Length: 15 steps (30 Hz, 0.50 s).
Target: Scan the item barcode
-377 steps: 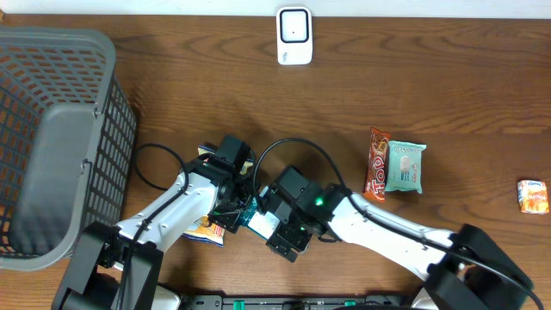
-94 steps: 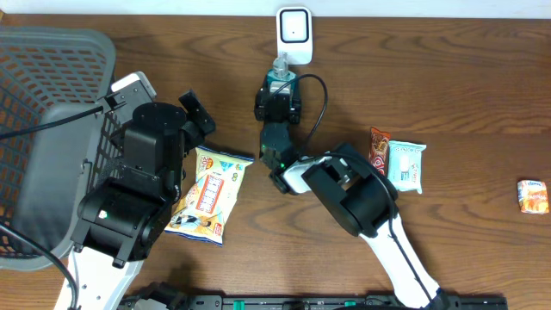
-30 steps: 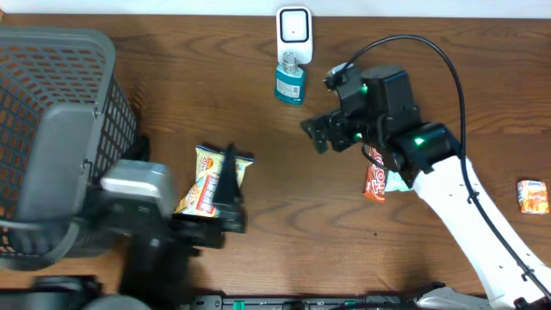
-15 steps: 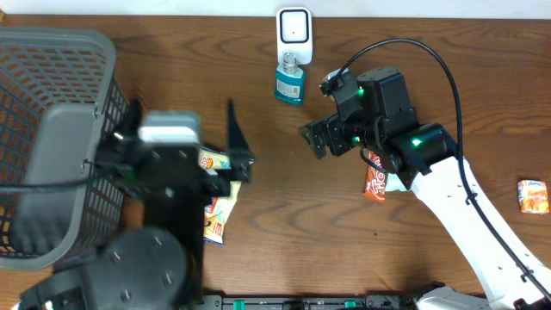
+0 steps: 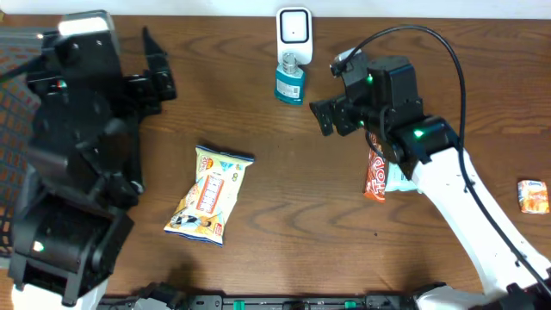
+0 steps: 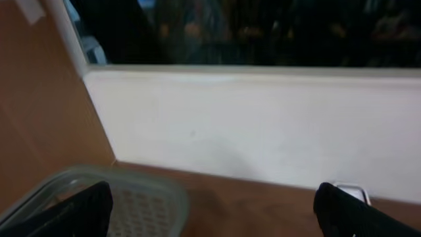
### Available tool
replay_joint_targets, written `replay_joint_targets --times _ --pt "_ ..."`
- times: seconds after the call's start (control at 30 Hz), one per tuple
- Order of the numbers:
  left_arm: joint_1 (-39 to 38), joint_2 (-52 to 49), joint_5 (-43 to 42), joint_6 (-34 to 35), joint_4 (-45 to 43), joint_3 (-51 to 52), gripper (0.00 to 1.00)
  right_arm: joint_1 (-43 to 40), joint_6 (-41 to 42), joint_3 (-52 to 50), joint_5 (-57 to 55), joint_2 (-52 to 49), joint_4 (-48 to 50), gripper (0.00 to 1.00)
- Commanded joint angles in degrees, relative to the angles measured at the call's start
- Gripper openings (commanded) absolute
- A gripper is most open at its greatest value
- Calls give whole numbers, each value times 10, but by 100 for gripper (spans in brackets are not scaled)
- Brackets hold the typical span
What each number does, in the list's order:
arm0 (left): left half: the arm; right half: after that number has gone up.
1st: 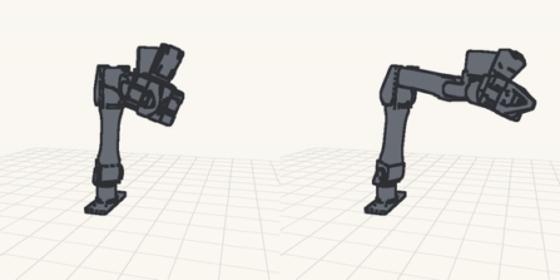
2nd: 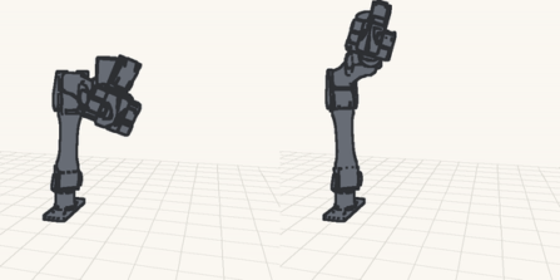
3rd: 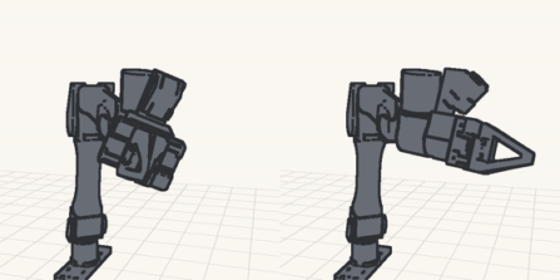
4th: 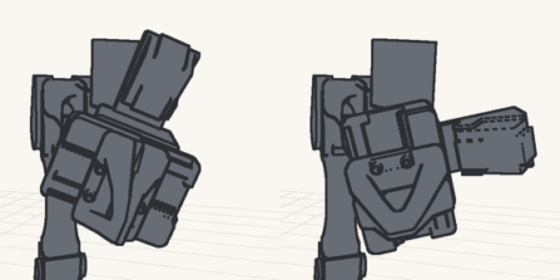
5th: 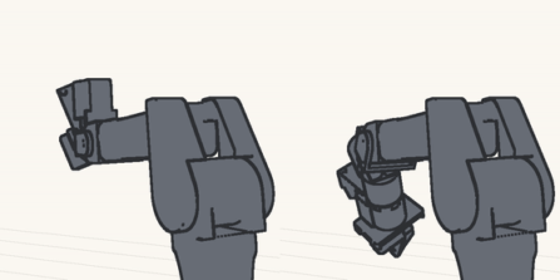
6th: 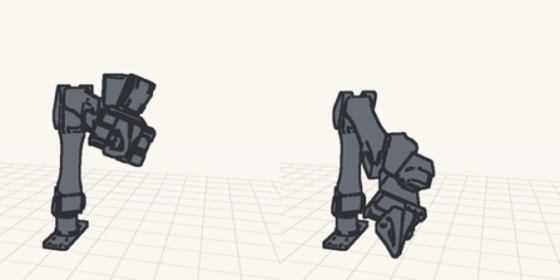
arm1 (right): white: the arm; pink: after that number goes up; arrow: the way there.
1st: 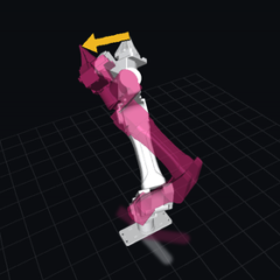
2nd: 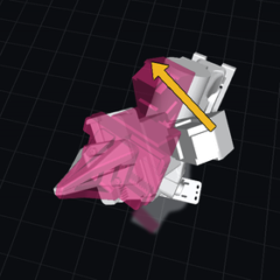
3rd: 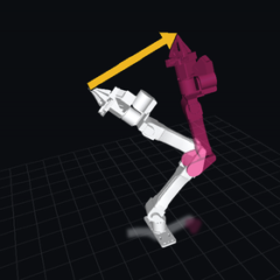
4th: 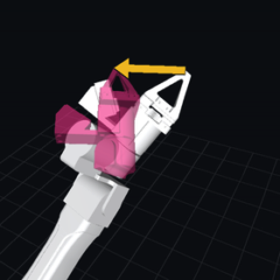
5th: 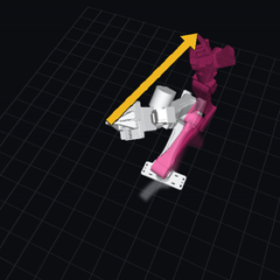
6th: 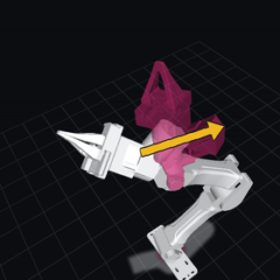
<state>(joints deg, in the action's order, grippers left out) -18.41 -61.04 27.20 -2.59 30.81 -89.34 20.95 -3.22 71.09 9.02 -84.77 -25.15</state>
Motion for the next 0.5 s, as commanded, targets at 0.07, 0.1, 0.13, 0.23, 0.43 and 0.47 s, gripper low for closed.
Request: replay_joint_targets --times 0.07,0.1,0.13,0.23,0.43,0.47 --pt "26 56 -58 7 8 -4 98 -13 -17 11 49 -88 78 99" --pt "26 69 -58 7 9 -4 98 -10 -16 23 49 -110 90 99" --pt "26 77 -58 7 9 -4 98 -10 -16 33 51 -122 93 99" --pt "26 112 -57 7 13 -3 98 -10 -16 136 101 -206 81 99" --pt "26 117 -57 7 12 3 98 10 -36 242 83 -269 52 99" --pt "26 117 -57 7 5 9 98 10 -43 254 80 -283 52 99"
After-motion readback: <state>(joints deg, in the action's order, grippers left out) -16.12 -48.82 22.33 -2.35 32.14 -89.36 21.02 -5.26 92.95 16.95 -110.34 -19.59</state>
